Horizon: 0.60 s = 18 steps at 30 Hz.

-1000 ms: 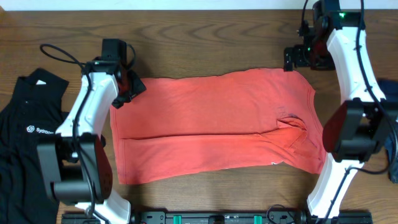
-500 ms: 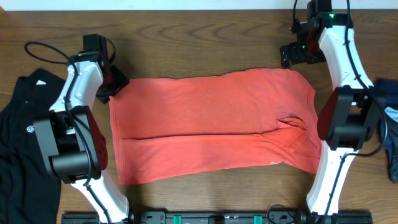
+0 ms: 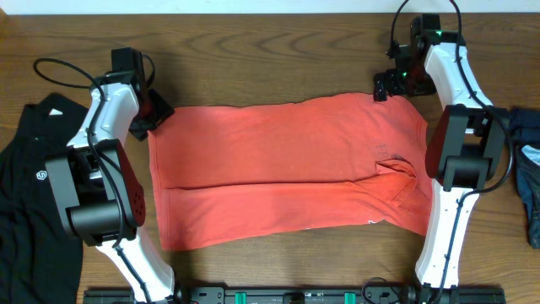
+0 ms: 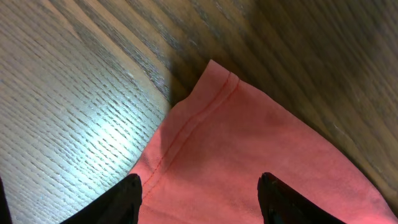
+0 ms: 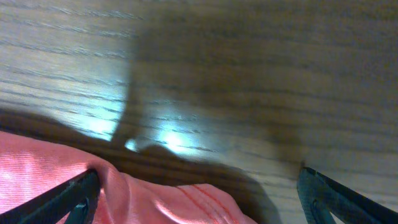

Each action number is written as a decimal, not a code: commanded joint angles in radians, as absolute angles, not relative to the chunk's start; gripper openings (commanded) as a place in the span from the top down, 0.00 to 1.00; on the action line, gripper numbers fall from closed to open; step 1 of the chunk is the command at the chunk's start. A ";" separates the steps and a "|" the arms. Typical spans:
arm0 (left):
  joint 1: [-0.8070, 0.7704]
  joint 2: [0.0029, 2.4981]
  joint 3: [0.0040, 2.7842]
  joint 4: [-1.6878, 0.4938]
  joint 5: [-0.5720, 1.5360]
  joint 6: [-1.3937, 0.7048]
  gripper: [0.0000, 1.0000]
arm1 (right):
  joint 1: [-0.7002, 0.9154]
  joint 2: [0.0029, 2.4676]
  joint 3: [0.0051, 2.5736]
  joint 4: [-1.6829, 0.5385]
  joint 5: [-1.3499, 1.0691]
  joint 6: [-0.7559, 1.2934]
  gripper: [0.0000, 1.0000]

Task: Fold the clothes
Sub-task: 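Grasp the T-shirt's far corners with both grippers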

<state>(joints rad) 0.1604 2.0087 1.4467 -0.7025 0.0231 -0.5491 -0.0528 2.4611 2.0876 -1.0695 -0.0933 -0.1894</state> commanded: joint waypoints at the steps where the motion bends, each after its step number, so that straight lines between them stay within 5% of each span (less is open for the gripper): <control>1: 0.167 2.019 1.466 -0.702 0.014 -0.551 0.41 | -0.032 2.516 2.099 -1.066 -0.162 -0.198 0.01; 4: 0.167 2.019 1.466 -0.706 0.014 -0.551 0.74 | -0.013 2.520 2.099 -1.065 -0.166 -0.222 0.07; 5: 0.167 2.019 1.466 -0.709 0.013 -0.551 0.78 | -0.006 2.520 2.099 -1.065 -0.166 -0.231 0.11; 16: 0.167 2.020 1.463 -0.741 -0.027 -0.562 0.75 | 0.029 2.520 2.099 -1.066 -0.165 -0.252 0.43; 18: 0.167 2.020 1.463 -0.745 -0.027 -0.571 0.60 | 0.029 2.520 2.099 -1.067 -0.165 -0.252 0.48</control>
